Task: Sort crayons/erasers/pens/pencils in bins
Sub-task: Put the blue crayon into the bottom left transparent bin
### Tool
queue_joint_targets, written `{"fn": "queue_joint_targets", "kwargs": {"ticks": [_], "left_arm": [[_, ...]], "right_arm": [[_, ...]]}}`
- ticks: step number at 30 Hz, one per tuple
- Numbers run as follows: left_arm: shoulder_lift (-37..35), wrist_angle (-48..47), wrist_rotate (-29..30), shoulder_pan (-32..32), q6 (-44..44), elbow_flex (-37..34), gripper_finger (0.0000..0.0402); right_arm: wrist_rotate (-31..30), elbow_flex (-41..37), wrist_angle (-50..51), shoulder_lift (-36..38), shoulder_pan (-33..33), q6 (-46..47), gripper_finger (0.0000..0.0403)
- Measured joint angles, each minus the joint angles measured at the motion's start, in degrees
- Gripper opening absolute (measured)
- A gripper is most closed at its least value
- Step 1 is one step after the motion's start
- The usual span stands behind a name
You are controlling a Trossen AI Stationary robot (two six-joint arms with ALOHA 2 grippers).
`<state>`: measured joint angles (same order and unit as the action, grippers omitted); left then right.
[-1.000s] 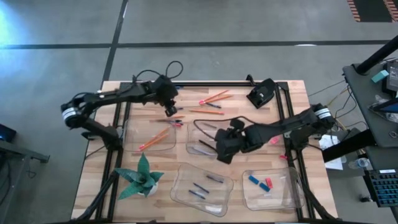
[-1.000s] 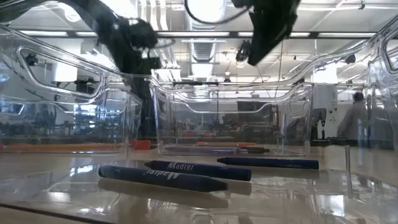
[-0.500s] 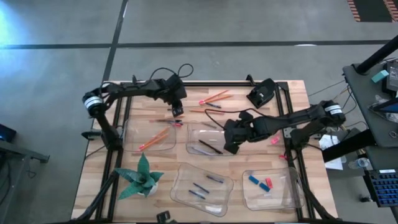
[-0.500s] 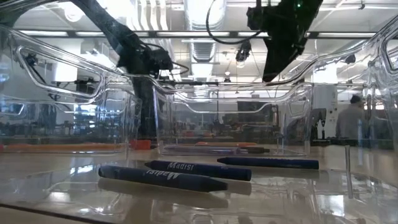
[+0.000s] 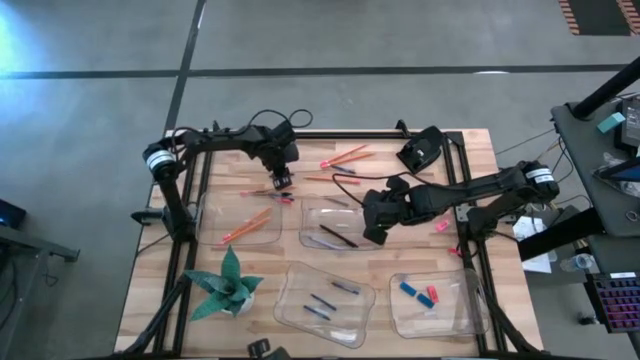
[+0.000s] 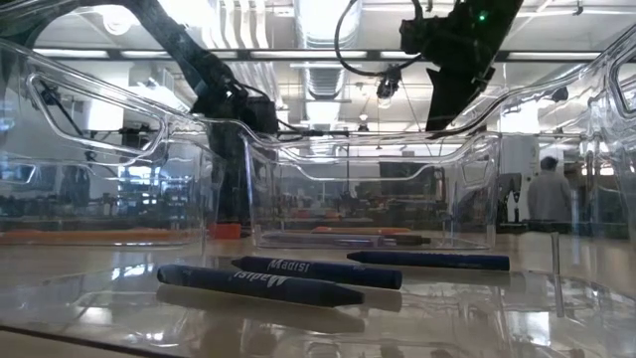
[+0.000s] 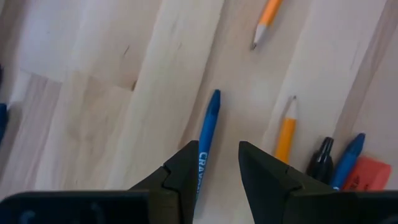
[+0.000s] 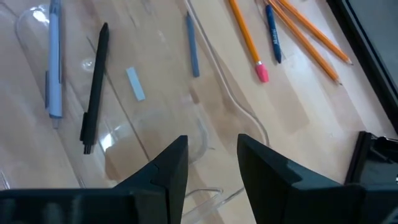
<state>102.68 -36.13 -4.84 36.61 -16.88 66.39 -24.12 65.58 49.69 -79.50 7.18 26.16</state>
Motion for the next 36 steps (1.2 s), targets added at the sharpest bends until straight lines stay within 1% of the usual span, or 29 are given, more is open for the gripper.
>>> {"fn": "queue_joint_targets", "kwargs": {"ticks": [15,18,23,30,36], "left_arm": [[4.31,-0.66,0.2,1.33,-0.07,0.17,0.0096],[4.56,-0.51,0.42,1.35,-0.07,0.22,0.0076],[4.54,-0.34,0.51,1.67,0.03,0.22,0.0015],[4.43,-0.51,0.35,1.81,0.05,0.43,0.0006],[2.91,0.0,0.7,1.92,0.02,2.26,0.0004]], "right_arm": [[0.0,-0.1,-0.76,0.39,0.02,-0.25,0.013],[0.02,-0.1,-0.74,0.39,0.02,-0.25,0.013],[0.02,-0.1,-0.74,0.39,0.02,-0.25,0.013],[0.02,-0.1,-0.74,0.39,0.02,0.05,0.013],[0.02,-0.1,-0.74,0.39,0.02,0.36,0.013]]}}
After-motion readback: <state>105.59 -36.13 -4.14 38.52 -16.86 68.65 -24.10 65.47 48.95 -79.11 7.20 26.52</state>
